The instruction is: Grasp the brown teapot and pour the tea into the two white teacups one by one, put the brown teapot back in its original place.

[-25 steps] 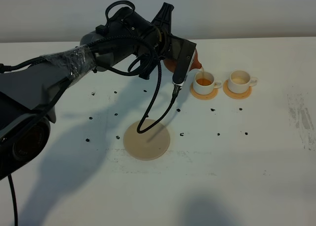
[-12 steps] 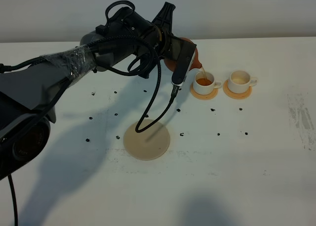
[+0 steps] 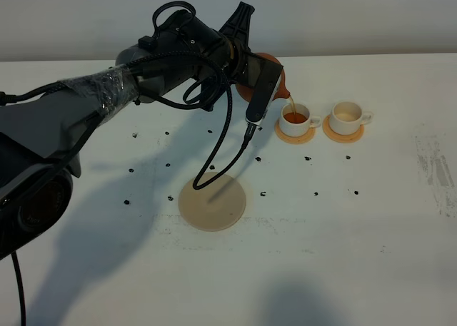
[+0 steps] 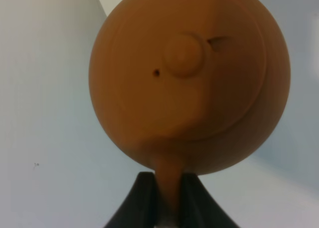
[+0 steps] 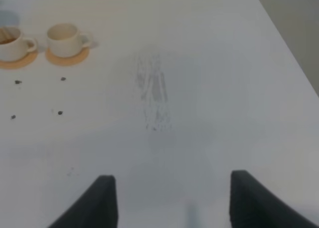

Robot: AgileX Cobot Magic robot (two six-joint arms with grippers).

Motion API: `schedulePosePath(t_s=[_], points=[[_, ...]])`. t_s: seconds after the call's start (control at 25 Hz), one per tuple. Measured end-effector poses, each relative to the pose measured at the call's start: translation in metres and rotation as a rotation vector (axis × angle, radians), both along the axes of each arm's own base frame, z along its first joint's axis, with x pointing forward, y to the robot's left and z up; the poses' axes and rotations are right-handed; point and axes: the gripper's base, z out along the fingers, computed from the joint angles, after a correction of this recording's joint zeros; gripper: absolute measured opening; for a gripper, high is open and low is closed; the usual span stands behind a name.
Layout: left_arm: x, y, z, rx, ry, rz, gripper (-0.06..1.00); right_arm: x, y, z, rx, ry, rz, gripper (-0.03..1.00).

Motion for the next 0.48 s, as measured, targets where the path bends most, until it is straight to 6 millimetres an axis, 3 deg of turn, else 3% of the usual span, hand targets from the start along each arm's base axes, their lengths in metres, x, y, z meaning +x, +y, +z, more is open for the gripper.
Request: schedulePosePath(t_s=[0.48], points=[[0.0001, -0.0001, 0.0001, 0.000, -0.002, -0.001, 0.09, 0.0000, 0.0000, 0.0000, 0.000, 0.000, 0.000, 0.52]])
